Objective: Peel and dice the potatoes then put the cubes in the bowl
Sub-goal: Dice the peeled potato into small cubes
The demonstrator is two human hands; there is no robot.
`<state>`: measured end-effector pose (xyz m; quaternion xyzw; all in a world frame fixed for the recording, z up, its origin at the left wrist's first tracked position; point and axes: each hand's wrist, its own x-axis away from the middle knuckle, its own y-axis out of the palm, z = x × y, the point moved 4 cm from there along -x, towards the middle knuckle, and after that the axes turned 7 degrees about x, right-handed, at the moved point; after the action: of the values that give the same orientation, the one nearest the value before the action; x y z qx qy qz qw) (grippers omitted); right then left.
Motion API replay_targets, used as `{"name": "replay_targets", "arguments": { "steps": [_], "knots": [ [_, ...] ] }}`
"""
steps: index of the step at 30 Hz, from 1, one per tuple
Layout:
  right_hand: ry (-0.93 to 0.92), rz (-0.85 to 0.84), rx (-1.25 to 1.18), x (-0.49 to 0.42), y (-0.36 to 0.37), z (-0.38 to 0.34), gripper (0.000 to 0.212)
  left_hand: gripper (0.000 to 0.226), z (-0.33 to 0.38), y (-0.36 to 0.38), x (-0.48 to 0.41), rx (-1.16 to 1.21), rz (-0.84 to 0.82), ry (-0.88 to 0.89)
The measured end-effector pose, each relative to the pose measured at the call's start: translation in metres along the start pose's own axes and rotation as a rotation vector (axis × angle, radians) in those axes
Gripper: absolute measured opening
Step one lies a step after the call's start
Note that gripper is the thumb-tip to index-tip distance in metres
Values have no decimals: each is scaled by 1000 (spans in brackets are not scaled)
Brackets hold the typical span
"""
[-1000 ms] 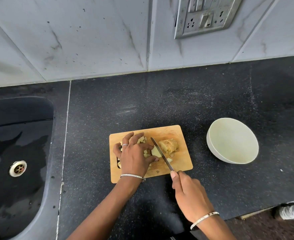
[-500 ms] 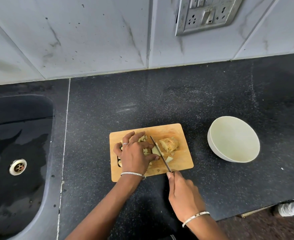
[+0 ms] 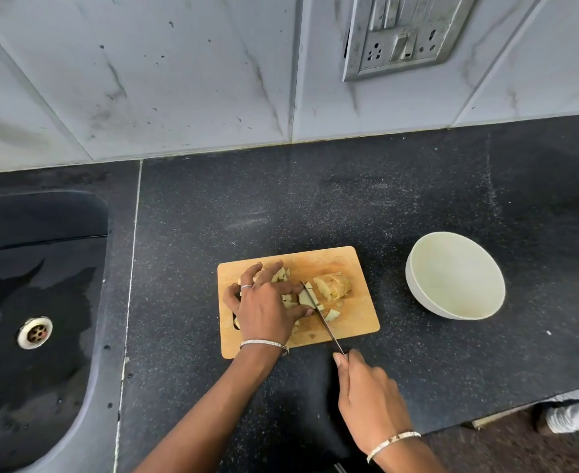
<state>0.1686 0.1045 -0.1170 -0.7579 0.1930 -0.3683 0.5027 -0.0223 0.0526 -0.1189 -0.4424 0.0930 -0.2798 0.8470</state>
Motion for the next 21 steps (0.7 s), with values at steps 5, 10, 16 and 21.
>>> {"name": "replay_targets", "arguments": {
  "steps": [5,10,16,21],
  "knots": [
    [20,-23,-43,14,-3,14,51,44,0,-2,2,-7,-16,5],
    [-7,39,-127,10,-6,10,55,51,1,-3,6,-1,-16,5],
    [-42,71,-128,0,-2,-4,48,36,-1,-5,10,-12,22,11],
    [-34,62,-127,-1,-1,-10,36,28,-2,-5,10,-17,28,11]
  ]
}}
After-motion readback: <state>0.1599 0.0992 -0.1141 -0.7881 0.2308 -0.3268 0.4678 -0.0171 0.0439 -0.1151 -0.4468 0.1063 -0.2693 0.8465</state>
